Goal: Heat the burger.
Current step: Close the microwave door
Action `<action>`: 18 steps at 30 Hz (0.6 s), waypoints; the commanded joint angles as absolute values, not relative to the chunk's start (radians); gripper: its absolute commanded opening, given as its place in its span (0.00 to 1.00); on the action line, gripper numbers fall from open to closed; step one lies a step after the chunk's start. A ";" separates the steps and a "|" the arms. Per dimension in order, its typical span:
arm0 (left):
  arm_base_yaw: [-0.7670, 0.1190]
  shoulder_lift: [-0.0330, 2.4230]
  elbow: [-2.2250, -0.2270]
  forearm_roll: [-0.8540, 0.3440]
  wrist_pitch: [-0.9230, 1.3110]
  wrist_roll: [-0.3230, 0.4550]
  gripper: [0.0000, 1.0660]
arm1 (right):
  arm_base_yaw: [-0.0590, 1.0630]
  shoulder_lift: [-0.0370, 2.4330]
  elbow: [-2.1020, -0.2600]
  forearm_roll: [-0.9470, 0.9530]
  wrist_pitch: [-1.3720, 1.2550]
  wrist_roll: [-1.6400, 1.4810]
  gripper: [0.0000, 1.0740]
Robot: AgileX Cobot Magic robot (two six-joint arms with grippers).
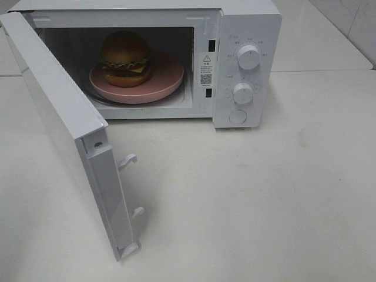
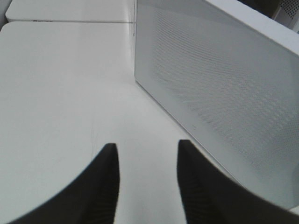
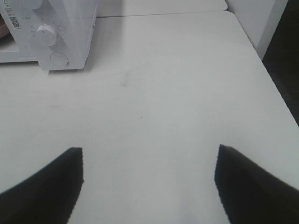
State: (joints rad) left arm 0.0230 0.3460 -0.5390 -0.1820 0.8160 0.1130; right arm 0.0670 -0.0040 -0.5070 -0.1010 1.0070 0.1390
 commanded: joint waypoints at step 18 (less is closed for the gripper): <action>0.023 0.696 -0.301 -0.208 0.028 0.232 0.00 | 0.061 -0.034 -0.506 -0.104 0.996 0.142 0.70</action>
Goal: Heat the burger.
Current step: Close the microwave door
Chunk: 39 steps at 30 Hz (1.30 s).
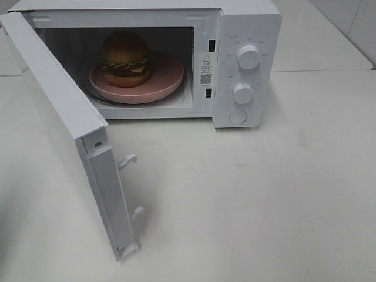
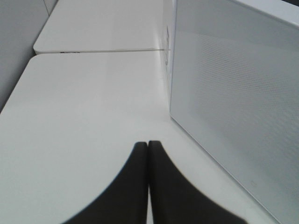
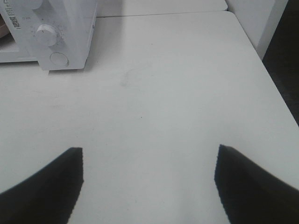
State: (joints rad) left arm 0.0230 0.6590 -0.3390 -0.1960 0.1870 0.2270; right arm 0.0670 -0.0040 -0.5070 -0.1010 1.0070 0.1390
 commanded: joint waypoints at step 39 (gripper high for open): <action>-0.207 1.505 -0.284 0.257 -0.934 -0.178 0.00 | 0.061 -0.034 -0.506 -0.104 0.996 0.142 0.70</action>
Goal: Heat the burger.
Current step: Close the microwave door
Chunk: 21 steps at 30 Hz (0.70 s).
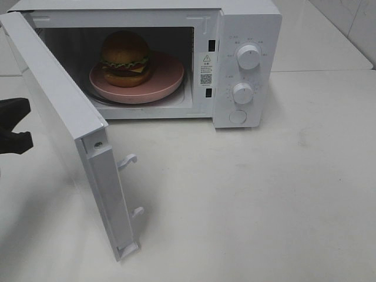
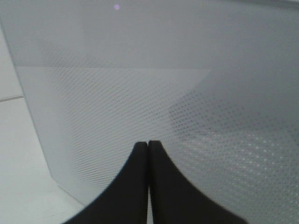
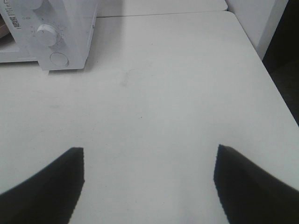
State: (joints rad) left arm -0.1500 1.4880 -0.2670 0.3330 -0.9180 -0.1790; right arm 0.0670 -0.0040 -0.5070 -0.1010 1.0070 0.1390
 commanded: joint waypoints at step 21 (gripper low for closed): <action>-0.608 1.645 -0.472 -0.315 -0.930 0.084 0.00 | 0.061 -0.034 -0.506 -0.104 0.996 0.143 0.70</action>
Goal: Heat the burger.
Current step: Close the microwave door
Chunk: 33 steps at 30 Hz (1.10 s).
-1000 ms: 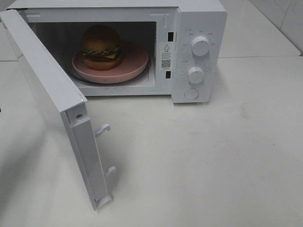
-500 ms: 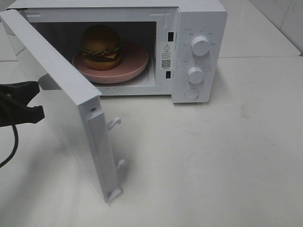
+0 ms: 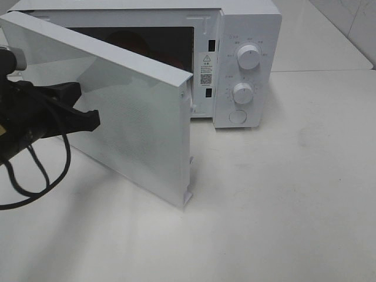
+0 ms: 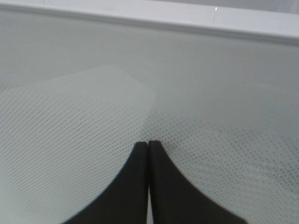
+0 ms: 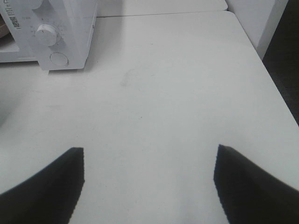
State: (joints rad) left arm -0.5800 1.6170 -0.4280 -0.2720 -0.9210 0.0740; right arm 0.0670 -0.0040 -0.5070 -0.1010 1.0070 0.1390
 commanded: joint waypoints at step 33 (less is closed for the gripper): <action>-0.685 1.996 -1.064 -0.621 -0.734 0.278 0.00 | 0.061 -0.034 -0.506 -0.104 0.996 0.142 0.70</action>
